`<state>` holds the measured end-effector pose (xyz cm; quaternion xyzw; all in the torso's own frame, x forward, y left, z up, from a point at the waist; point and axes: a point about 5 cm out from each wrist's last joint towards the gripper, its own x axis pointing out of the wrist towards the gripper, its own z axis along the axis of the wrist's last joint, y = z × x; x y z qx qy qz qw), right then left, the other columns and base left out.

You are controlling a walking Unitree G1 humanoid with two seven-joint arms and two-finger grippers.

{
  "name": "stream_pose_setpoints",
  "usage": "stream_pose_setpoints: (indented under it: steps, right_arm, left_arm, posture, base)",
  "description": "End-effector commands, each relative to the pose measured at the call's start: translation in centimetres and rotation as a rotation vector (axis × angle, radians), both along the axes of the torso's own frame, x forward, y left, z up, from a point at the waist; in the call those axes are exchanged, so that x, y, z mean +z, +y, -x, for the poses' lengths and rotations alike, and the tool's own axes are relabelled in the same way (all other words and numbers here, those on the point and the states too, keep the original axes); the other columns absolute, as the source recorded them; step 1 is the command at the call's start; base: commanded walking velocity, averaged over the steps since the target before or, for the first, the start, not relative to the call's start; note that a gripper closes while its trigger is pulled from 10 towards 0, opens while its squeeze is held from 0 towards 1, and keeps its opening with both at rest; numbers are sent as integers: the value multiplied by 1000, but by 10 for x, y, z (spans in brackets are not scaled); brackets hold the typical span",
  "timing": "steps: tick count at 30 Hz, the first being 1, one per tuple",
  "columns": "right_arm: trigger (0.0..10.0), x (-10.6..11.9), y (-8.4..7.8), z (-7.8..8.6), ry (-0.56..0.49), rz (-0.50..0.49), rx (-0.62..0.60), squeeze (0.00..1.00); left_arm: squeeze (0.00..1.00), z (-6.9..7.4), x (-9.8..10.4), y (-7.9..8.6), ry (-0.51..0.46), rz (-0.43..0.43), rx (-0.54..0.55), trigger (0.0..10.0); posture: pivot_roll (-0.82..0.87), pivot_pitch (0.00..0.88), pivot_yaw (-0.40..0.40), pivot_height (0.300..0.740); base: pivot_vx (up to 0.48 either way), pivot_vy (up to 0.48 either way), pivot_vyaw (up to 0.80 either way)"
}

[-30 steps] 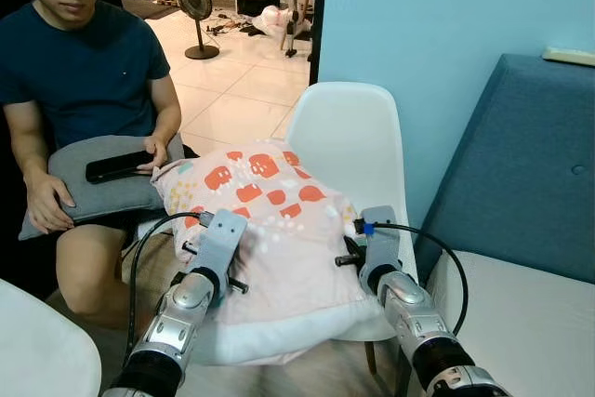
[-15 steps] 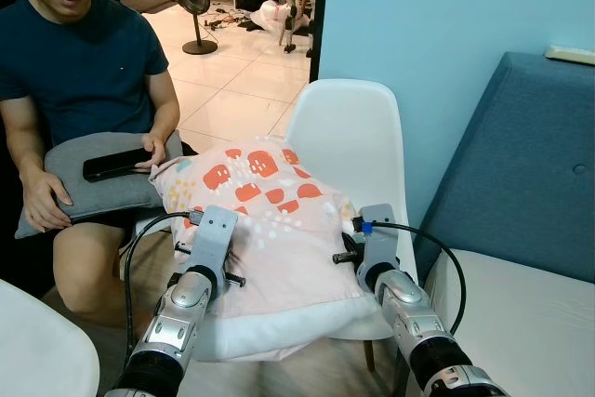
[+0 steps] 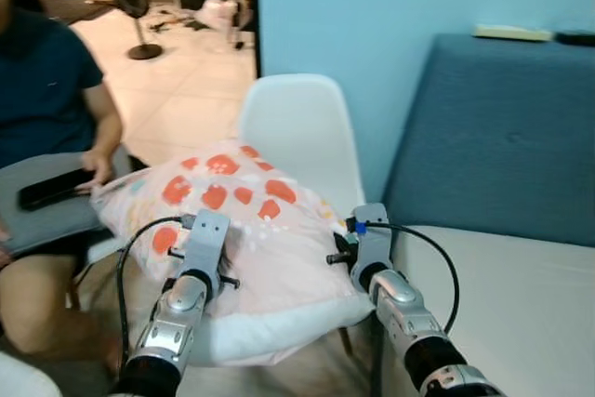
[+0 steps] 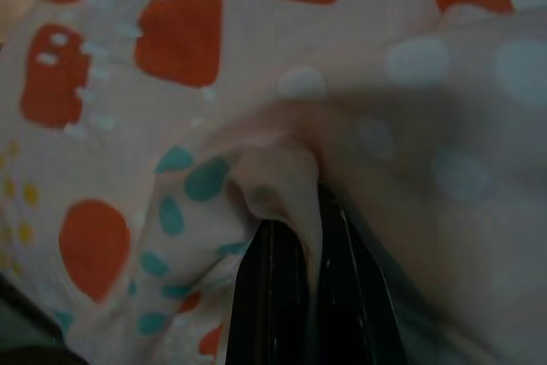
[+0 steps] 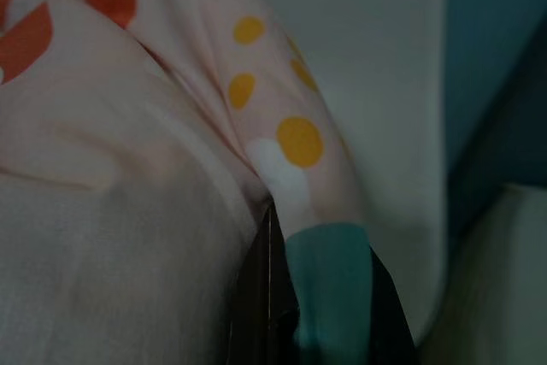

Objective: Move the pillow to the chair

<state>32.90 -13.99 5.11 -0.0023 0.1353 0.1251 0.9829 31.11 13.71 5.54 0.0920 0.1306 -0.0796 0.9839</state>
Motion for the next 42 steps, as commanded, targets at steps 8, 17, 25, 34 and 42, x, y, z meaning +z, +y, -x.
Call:
stream_pose_setpoints:
  steps: [8, 17, 25, 34, 42]
  right_arm:
    - [10000, 6, 9, -3, -39, -13, 33, 0]
    - [10000, 5, 13, -2, -28, -17, 52, 0]
    - [10000, 7, 12, -3, -49, -37, 36, 0]
    - [10000, 25, 0, -11, -165, -38, -54, 0]
    - [10000, 53, -92, -20, -248, 233, -592, 0]
  left_arm:
    - [0, -4, 11, 3, -63, -11, 1, 10000]
    - [0, -4, 14, 5, -90, 4, 19, 10000]
    - [0, -4, 19, 5, -123, 22, 14, 10000]
    - [0, -12, 39, -5, -240, 22, -24, 10000]
    - [0, 12, 78, -94, -372, 139, -622, 10000]
  posture:
    - [-15, 61, -28, 740]
    - [-13, 52, -34, 740]
    - [-13, 43, -36, 740]
    - [-11, 39, -38, 740]
    - [-10, 38, -37, 740]
  base:
    - [0, 0, -600]
    - [0, 0, 0]
    - [0, 0, 0]
    - [0, 0, 0]
    - [0, 0, 0]
